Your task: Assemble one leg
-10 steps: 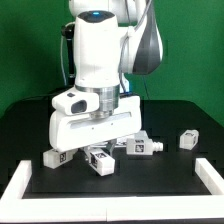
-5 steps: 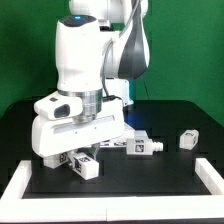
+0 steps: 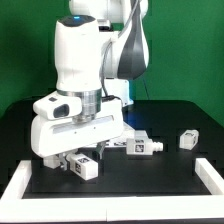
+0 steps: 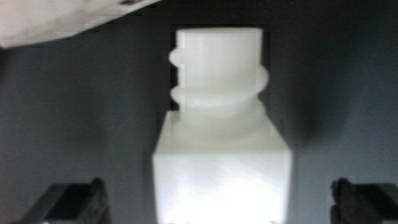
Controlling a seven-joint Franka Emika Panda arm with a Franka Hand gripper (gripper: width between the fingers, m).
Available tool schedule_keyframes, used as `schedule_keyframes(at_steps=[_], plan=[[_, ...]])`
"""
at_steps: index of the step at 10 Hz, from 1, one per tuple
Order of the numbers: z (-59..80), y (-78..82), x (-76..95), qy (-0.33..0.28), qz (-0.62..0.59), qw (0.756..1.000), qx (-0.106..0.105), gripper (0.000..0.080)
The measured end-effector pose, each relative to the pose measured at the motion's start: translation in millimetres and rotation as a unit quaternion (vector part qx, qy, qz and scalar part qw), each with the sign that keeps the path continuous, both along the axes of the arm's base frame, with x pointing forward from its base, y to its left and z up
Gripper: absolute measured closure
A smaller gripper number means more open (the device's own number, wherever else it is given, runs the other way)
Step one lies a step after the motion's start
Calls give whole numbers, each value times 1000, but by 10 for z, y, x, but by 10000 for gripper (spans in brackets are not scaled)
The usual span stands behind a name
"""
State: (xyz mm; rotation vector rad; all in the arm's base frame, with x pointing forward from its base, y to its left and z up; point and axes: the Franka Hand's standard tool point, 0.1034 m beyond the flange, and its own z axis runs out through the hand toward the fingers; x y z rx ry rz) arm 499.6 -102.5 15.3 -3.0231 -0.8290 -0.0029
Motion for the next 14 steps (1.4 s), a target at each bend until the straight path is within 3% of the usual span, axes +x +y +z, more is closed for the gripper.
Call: schedule_keyframes(at_steps=[2, 3, 4, 9, 11, 13, 14], plan=[[295, 73, -82, 0, -39, 999, 2, 156], [458, 134, -189, -8, -51, 999, 2, 151], [517, 202, -371, -6, -73, 997, 4, 151], [509, 233, -393, 1, -78, 997, 6, 150], [440, 189, -628, 19, -76, 997, 4, 150], [397, 62, -1081, 48, -84, 995, -9, 150], [403, 69, -1161, 52, -92, 994, -8, 150]])
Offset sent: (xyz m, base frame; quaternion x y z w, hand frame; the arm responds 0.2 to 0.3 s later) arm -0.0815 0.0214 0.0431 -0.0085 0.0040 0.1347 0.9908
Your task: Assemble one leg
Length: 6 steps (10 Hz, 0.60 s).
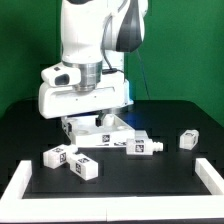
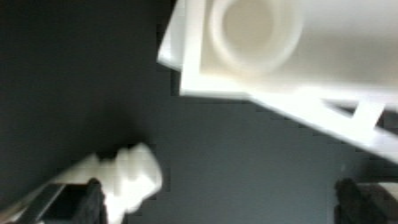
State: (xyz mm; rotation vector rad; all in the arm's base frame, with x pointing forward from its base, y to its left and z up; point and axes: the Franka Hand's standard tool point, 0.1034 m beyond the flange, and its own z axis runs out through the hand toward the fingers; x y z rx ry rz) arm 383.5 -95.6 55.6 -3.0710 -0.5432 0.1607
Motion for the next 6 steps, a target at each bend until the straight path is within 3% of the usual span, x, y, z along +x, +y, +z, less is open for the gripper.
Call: schedule_keyframes(at_steps=[6], plan=[[-20, 8, -50, 0, 3, 1000, 0, 150]])
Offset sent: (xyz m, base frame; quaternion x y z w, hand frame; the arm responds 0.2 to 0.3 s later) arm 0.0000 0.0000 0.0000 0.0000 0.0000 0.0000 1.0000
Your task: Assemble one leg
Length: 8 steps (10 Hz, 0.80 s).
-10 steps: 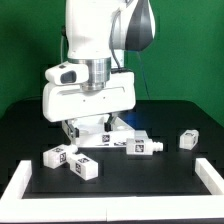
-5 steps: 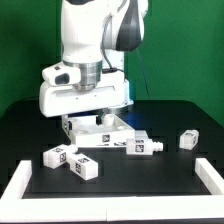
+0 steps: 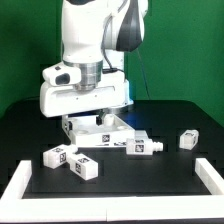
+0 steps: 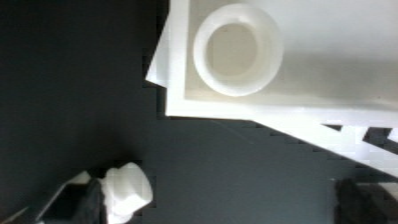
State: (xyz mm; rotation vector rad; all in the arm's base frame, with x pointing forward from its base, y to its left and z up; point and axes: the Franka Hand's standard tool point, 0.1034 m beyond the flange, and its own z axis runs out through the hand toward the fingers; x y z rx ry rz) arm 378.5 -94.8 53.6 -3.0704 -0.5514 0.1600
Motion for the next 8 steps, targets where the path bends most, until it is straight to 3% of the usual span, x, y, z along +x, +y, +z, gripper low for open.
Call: schedule_keyframes(at_steps=[2, 4, 8], plan=[[-120, -106, -370, 26, 12, 1000, -3, 150], [-224, -224, -599, 45, -3, 999, -4, 150], [-450, -429, -788, 52, 14, 999, 1, 150]])
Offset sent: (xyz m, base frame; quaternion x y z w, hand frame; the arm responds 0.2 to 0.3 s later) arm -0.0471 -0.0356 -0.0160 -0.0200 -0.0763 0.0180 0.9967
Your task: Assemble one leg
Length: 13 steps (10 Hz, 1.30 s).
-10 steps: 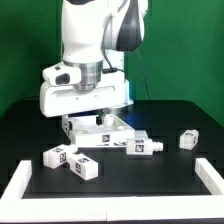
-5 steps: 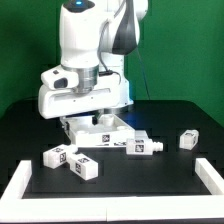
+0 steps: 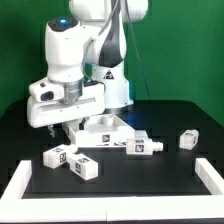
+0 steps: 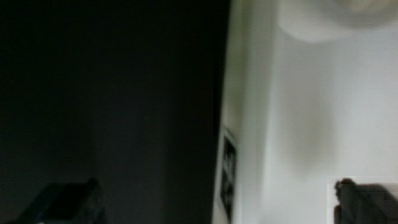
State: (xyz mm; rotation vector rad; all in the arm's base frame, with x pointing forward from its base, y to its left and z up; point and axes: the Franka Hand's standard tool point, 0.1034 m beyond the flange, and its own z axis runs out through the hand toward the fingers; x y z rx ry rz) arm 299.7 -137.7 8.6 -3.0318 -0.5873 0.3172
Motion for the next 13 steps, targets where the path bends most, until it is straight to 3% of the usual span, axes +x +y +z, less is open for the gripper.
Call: schedule_keyframes(at_steps=[4, 6, 7, 8, 10, 13], plan=[[-22, -29, -18, 0, -1, 1000, 2, 150], [-22, -22, -15, 0, -1, 1000, 2, 194], [-22, -22, -15, 0, -1, 1000, 2, 370], [-22, -22, -15, 0, -1, 1000, 2, 370], [-23, -20, -15, 0, -1, 1000, 2, 686], [-23, -17, -10, 0, -3, 1000, 2, 745]])
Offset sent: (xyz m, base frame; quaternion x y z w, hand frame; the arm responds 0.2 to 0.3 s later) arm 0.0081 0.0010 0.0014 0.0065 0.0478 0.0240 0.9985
